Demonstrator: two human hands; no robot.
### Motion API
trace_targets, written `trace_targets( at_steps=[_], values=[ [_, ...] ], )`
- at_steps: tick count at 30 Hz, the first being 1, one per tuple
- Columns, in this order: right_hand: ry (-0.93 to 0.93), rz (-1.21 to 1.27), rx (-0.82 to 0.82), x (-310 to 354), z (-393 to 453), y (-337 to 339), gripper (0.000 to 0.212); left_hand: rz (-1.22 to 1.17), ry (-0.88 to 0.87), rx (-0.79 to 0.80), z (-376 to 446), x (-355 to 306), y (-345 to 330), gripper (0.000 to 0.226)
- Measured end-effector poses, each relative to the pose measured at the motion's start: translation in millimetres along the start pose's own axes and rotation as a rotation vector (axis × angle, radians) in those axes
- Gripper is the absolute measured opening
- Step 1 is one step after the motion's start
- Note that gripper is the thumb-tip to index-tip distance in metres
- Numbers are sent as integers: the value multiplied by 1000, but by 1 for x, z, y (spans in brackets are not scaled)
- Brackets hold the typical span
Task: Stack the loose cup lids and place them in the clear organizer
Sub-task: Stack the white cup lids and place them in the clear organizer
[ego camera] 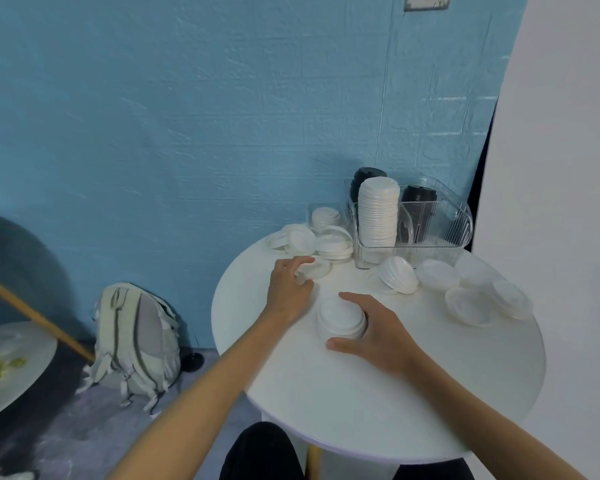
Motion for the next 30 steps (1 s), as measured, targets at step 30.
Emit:
trace_targets(
  at_steps=[30],
  values=[
    [-63,96,-19,-6,-1,6,112,-644,-35,85,-43,-18,-15,14]
  ],
)
Point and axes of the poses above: each hand's wrist, its own z-axis towards the middle knuckle, its own y-axis out of the back of the hand, x = y × z, the point moved 7 cm from there along z, towards the middle knuckle, and after that the axes turned 14 degrees about x, right-handed, at the moved point
